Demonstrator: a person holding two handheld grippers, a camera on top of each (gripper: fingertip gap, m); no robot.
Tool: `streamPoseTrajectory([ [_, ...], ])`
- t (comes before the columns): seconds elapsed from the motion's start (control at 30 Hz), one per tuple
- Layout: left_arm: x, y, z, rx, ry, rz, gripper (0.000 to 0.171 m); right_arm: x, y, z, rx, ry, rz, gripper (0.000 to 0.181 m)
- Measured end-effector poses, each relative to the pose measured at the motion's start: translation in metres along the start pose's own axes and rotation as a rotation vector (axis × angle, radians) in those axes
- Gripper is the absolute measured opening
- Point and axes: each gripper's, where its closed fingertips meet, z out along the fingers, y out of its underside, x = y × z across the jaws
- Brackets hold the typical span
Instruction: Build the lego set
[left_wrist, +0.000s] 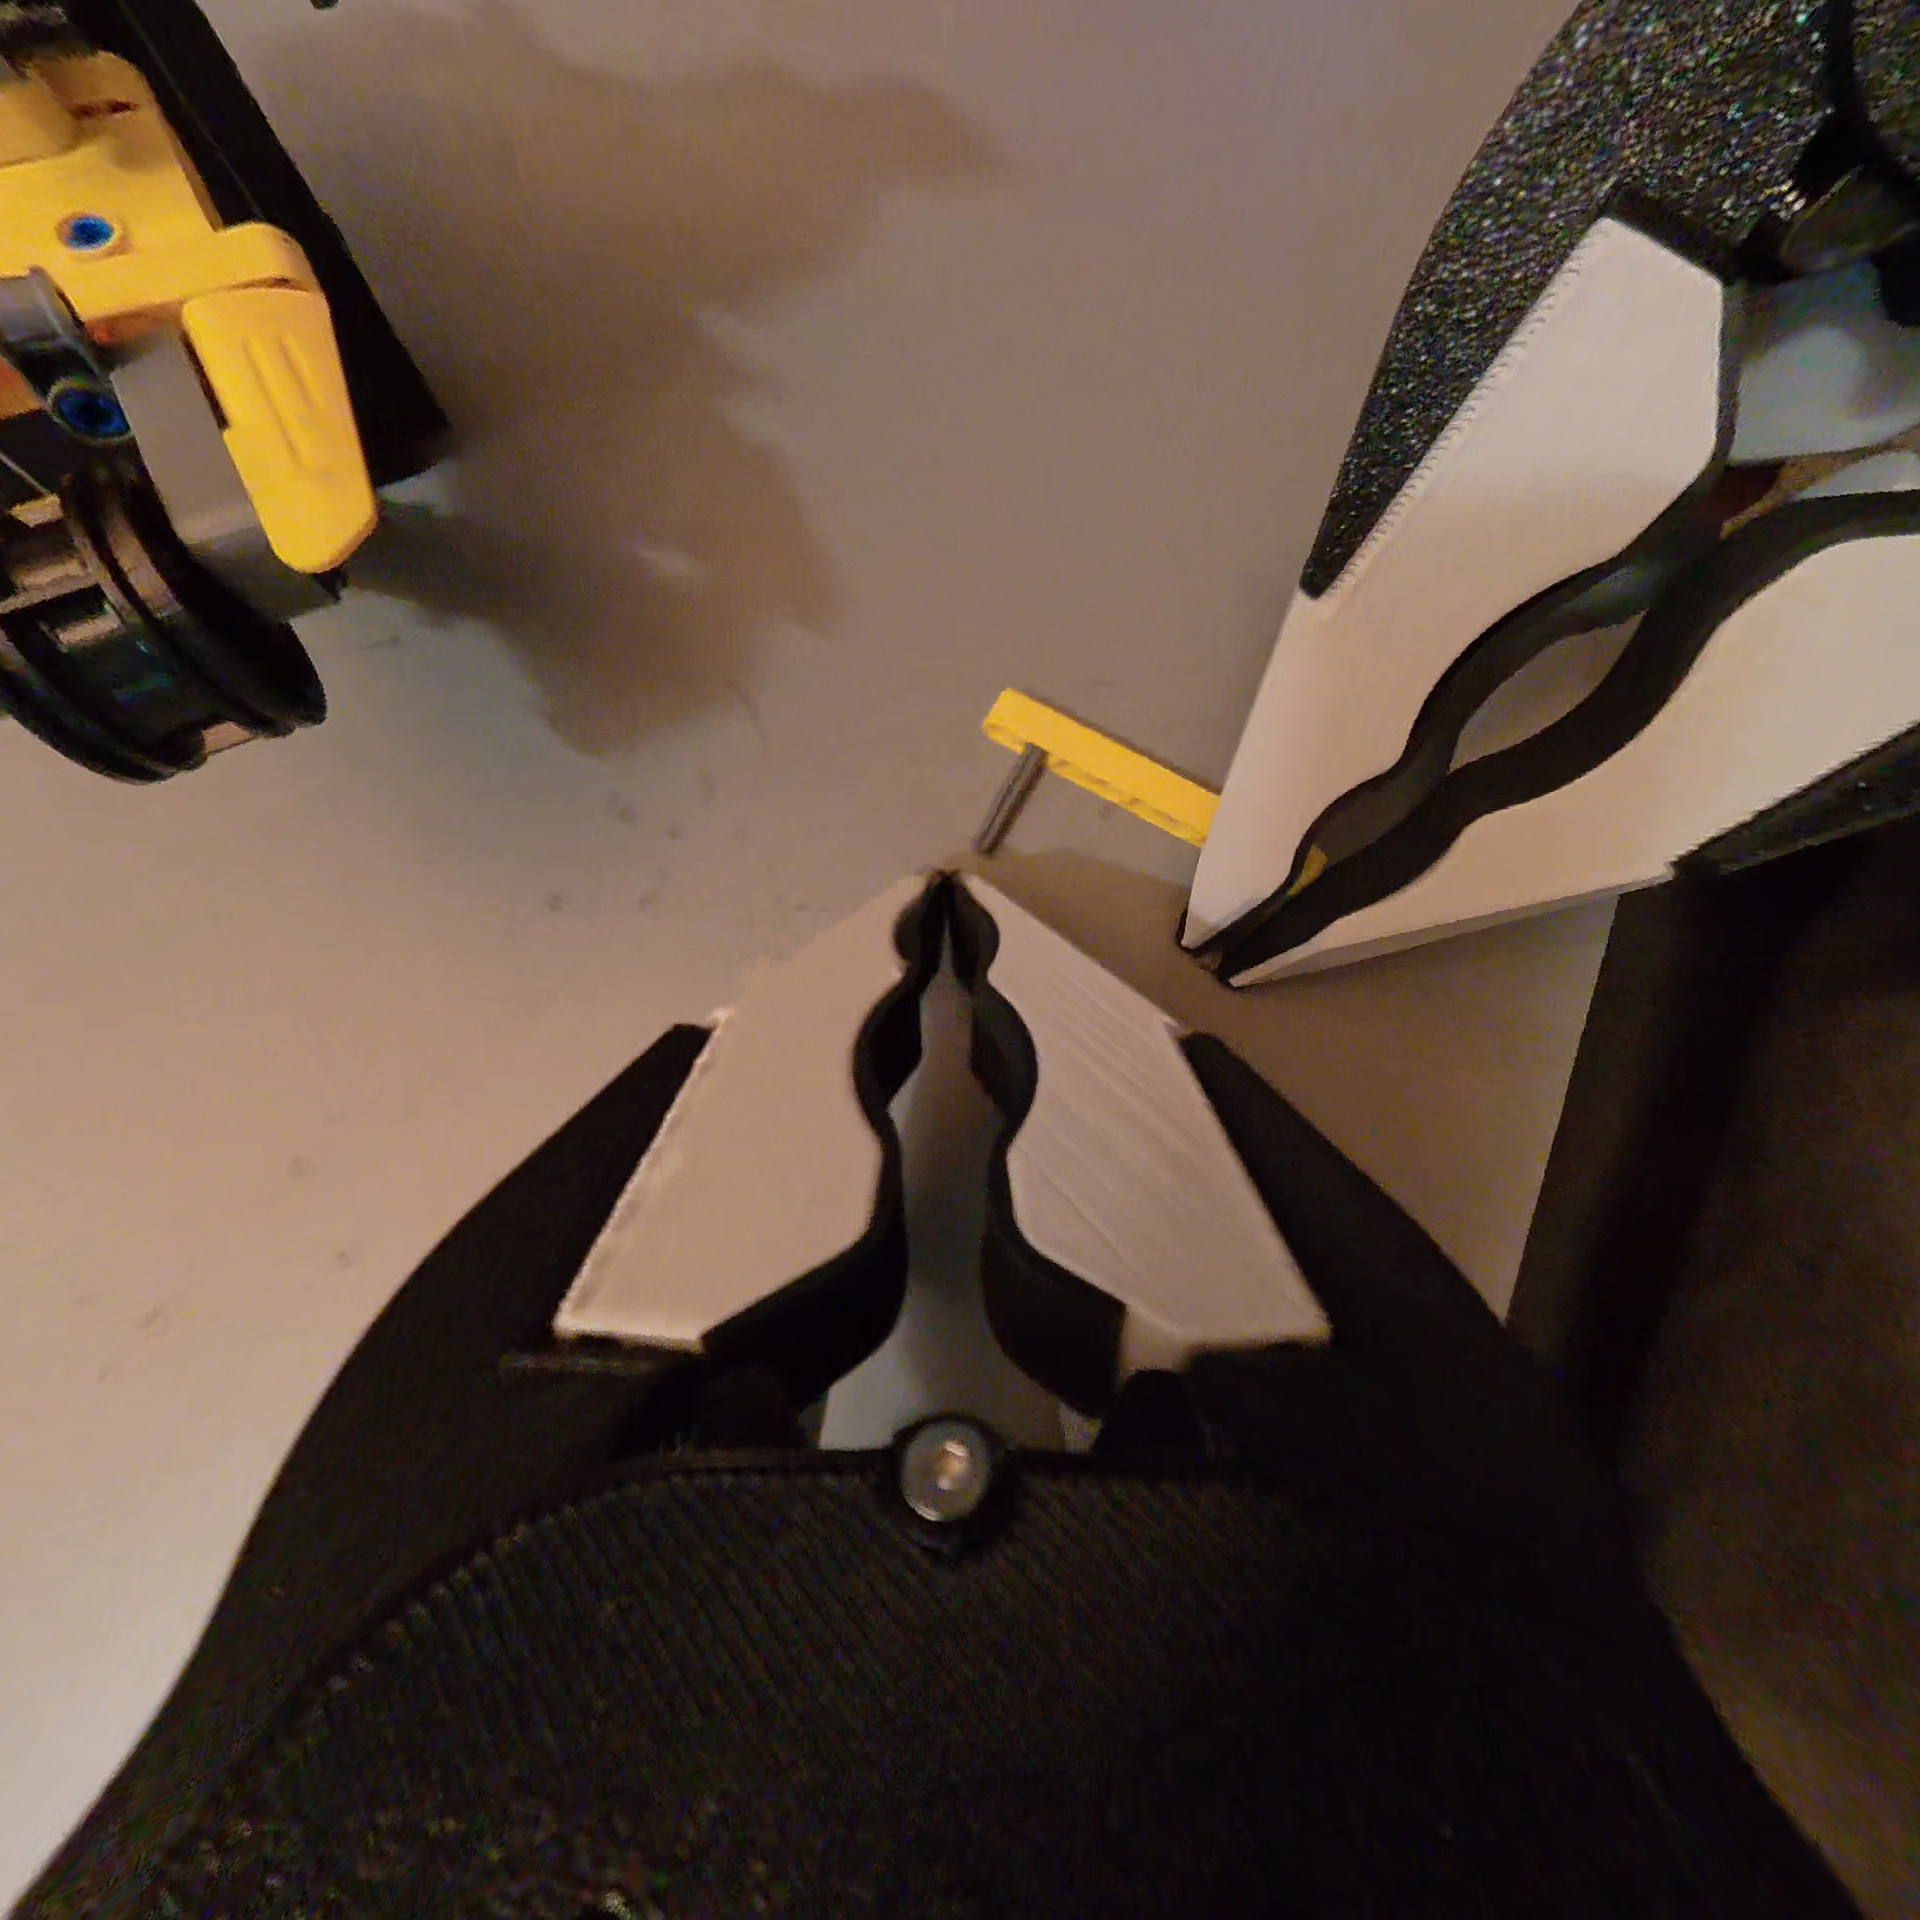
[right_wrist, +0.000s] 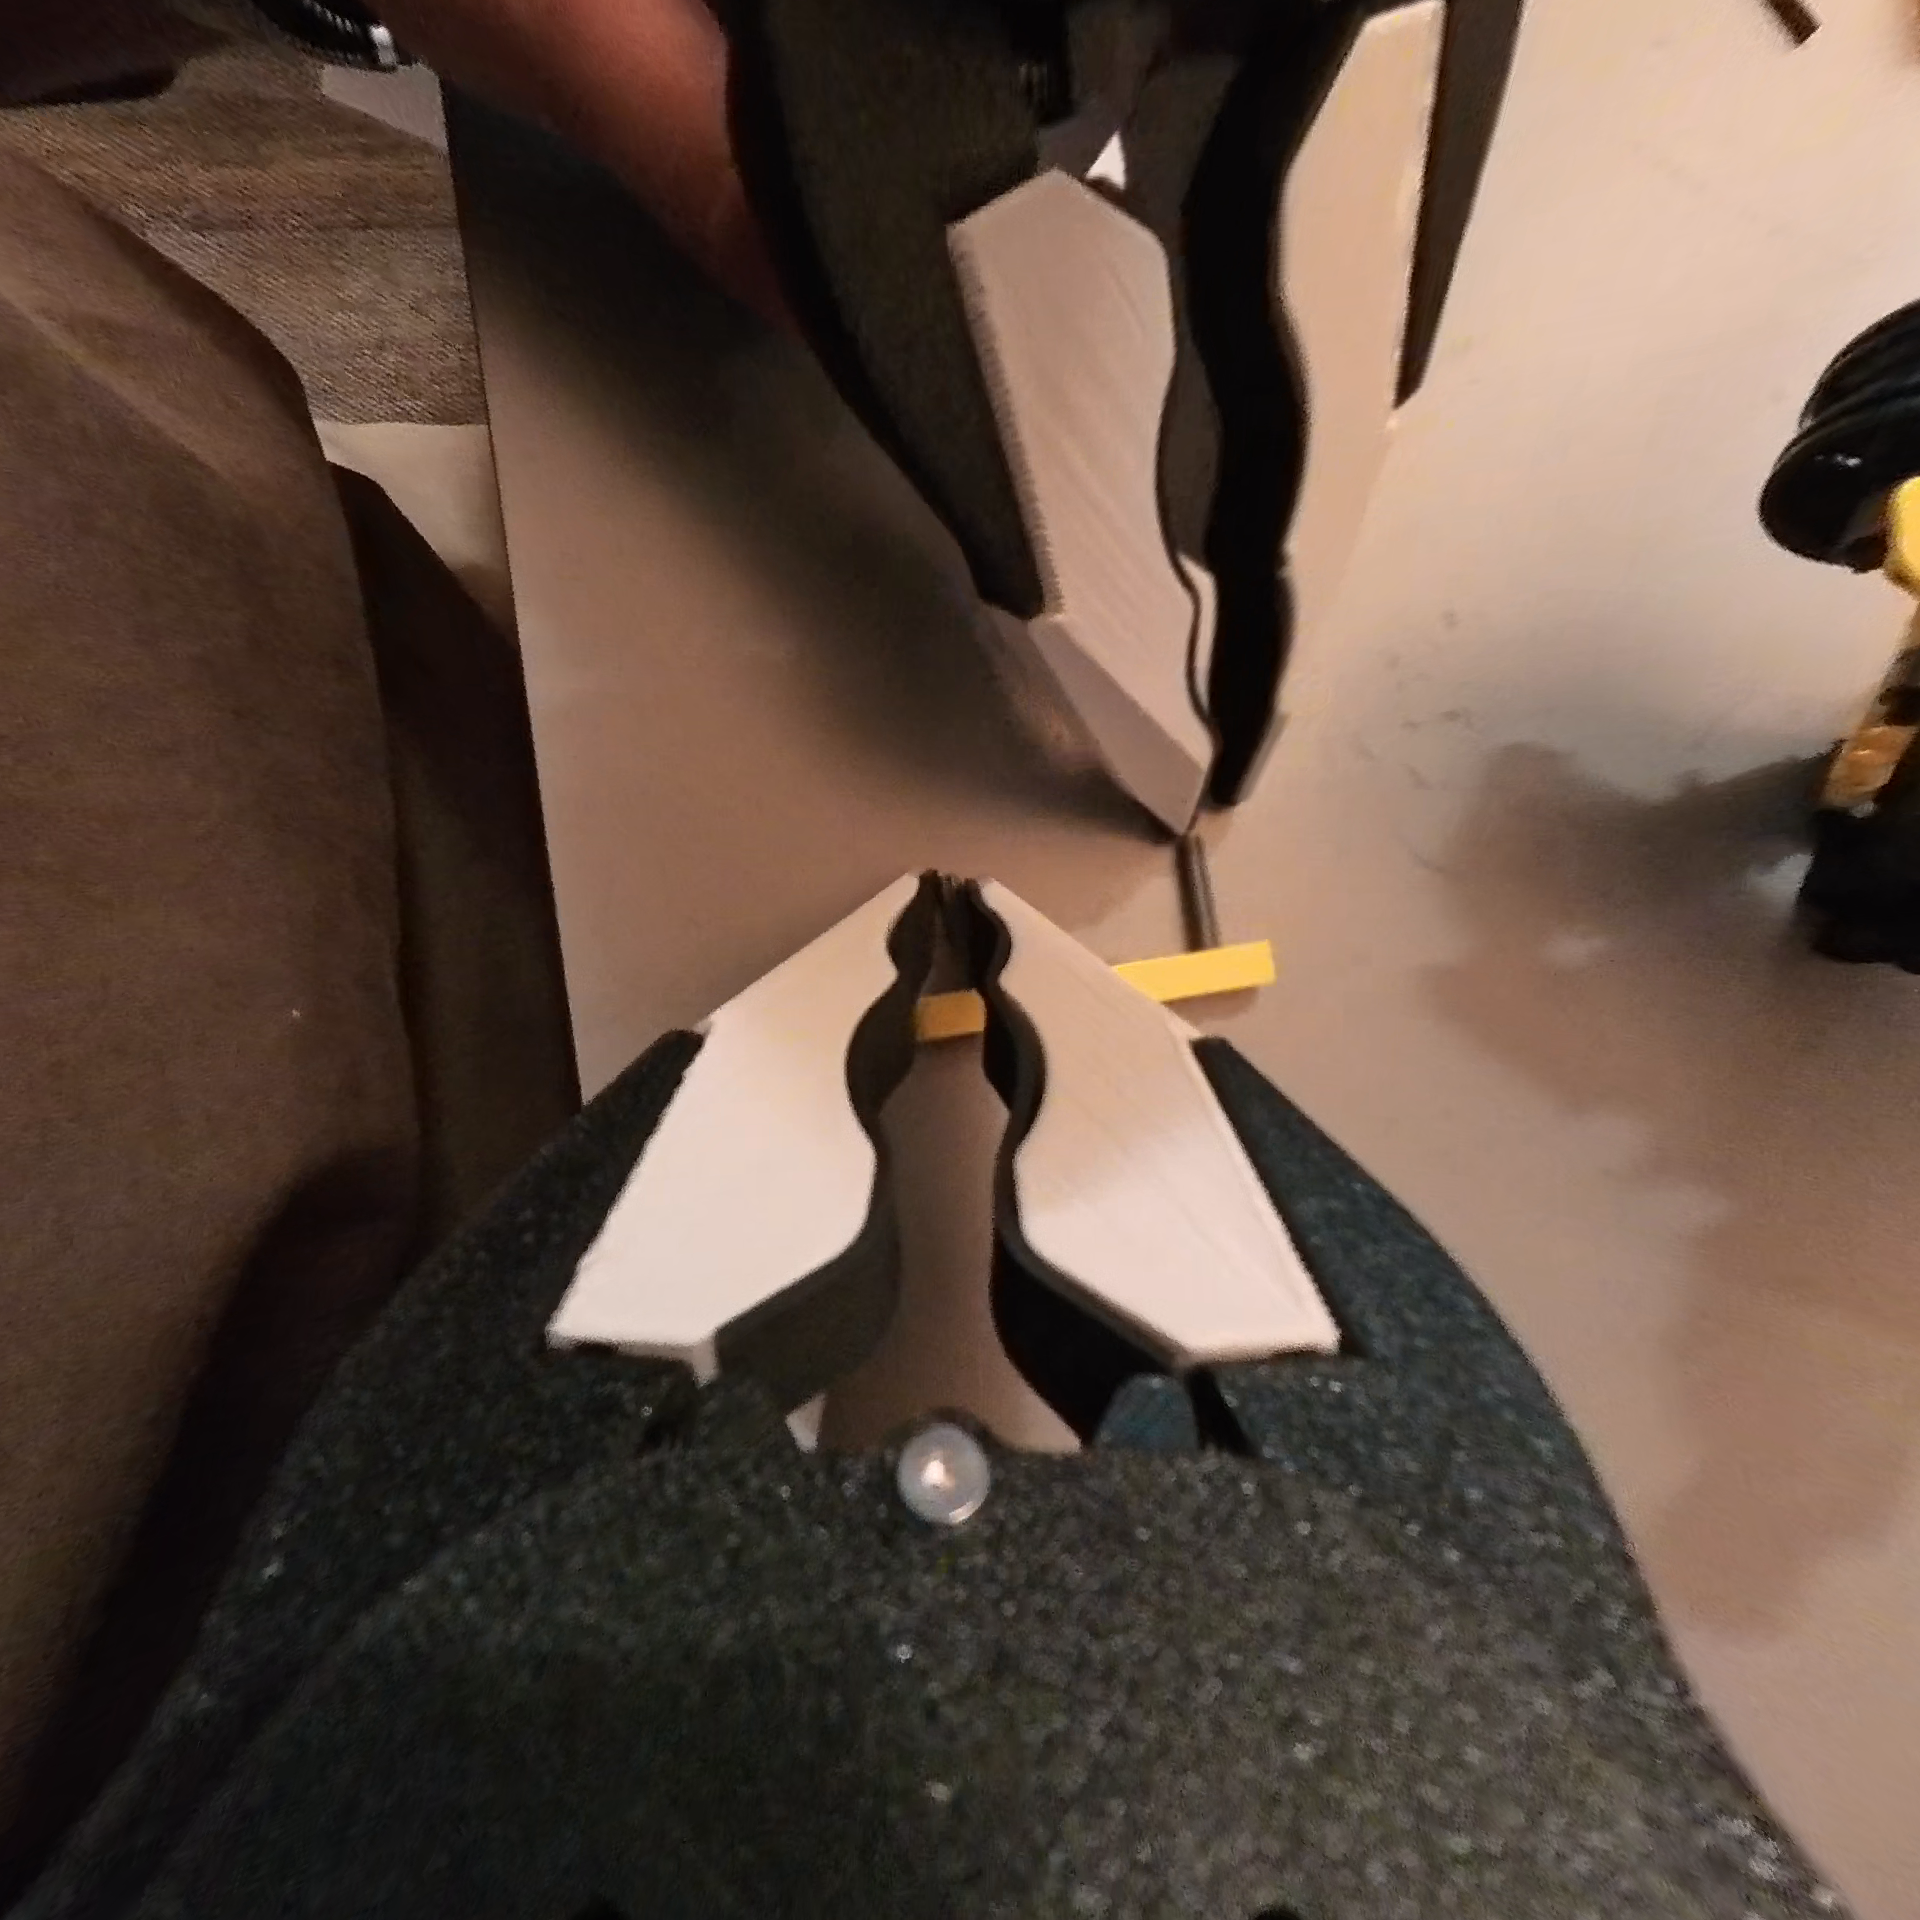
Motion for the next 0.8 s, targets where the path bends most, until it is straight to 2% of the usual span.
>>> streamPoseTrajectory([
  [0.23,0.000,0.000,0.000,0.000,-0.013,0.019,0.003,0.000,0.001,-0.001,0.047,0.025,-0.001,0.004],
  [0.33,0.005,-0.004,0.001,0.013,0.025,0.008,0.036,0.001,0.002,-0.002,0.066,0.022,0.017,0.004],
  [0.4,0.008,-0.010,0.004,0.026,0.060,-0.001,0.043,0.000,0.003,-0.002,0.078,0.014,0.031,0.004],
  [0.5,0.010,-0.011,0.014,-0.019,0.088,0.032,0.034,0.000,0.003,-0.003,0.084,0.014,0.030,0.004],
  [0.53,0.011,-0.013,0.015,-0.010,0.094,0.051,0.027,0.000,0.003,-0.003,0.084,0.017,0.026,0.004],
  [0.63,0.014,-0.013,0.016,-0.016,0.127,0.070,0.021,0.000,0.003,-0.003,0.086,0.031,0.018,0.004],
  [0.7,0.015,-0.012,0.014,-0.014,0.131,0.081,0.003,0.000,0.004,-0.004,0.089,0.039,0.016,0.004],
  [0.8,0.016,-0.011,0.013,-0.012,0.117,0.095,0.003,-0.001,0.006,-0.006,0.092,0.046,0.018,0.004],
])
